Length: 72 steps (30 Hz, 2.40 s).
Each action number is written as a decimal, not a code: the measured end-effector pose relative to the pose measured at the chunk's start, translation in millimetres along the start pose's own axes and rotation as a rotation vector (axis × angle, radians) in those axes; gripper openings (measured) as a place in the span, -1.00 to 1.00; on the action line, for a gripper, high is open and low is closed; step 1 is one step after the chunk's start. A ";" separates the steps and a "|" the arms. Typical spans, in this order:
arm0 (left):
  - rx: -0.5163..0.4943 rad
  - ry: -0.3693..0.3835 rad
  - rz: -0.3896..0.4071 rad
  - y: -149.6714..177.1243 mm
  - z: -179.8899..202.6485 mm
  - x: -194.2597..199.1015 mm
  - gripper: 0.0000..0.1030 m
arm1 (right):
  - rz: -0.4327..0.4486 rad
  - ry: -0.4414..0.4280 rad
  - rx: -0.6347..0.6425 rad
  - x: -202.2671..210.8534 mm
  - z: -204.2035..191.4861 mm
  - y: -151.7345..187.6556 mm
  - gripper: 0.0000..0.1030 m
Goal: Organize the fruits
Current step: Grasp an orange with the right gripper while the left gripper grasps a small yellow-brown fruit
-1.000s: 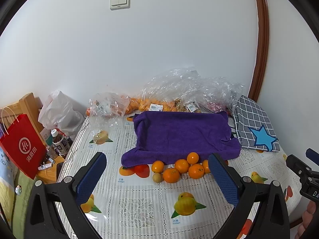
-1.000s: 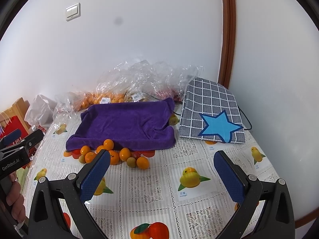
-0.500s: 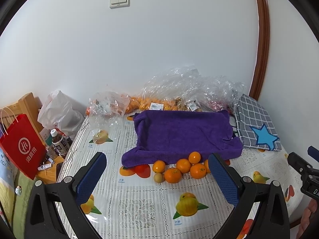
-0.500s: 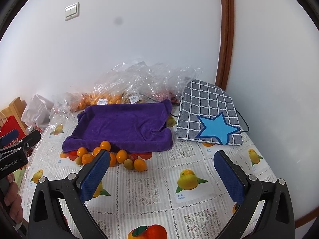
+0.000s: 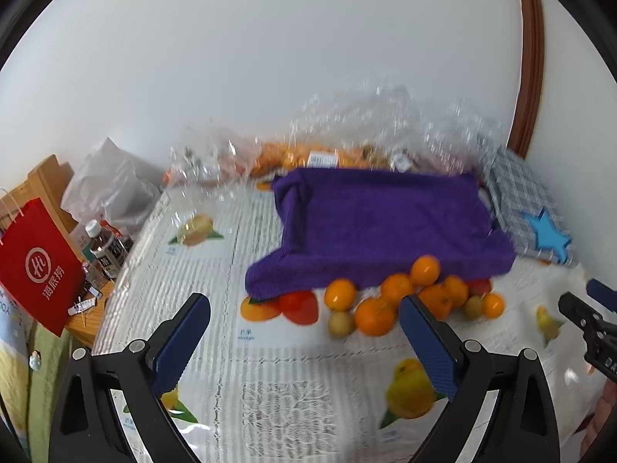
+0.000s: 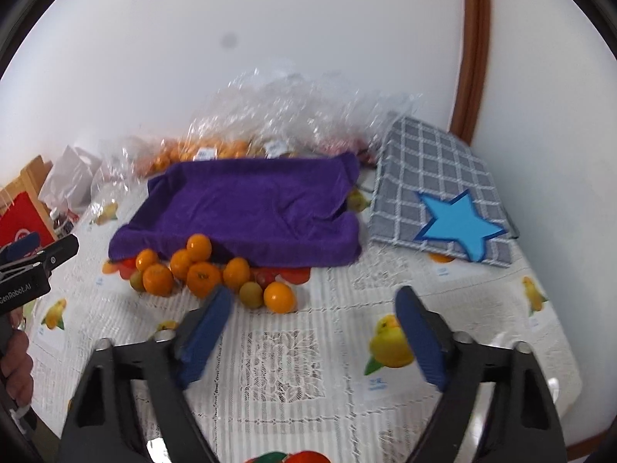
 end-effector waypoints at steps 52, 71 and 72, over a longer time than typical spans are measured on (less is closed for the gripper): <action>0.004 0.191 -0.111 32.2 2.7 -99.9 0.00 | -0.124 -0.164 0.036 -129.9 -9.1 22.5 -0.37; 0.083 0.234 -0.117 35.5 -14.4 -103.6 -0.54 | -0.119 -0.188 -0.048 -123.6 7.3 27.6 -0.37; 0.083 0.235 -0.120 35.5 -14.4 -104.2 -0.54 | -0.118 -0.182 -0.042 -124.1 5.8 27.0 -0.37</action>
Point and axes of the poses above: each gripper's, at about its wrist camera, not at the fingertips, and x roughly against the way its jaws point, z to its right, y to its underside, the point moved 2 cm from there along -x, roughly the way its jaws point, and after that the axes turned 2 degrees about -z, right-handed, at the moved point
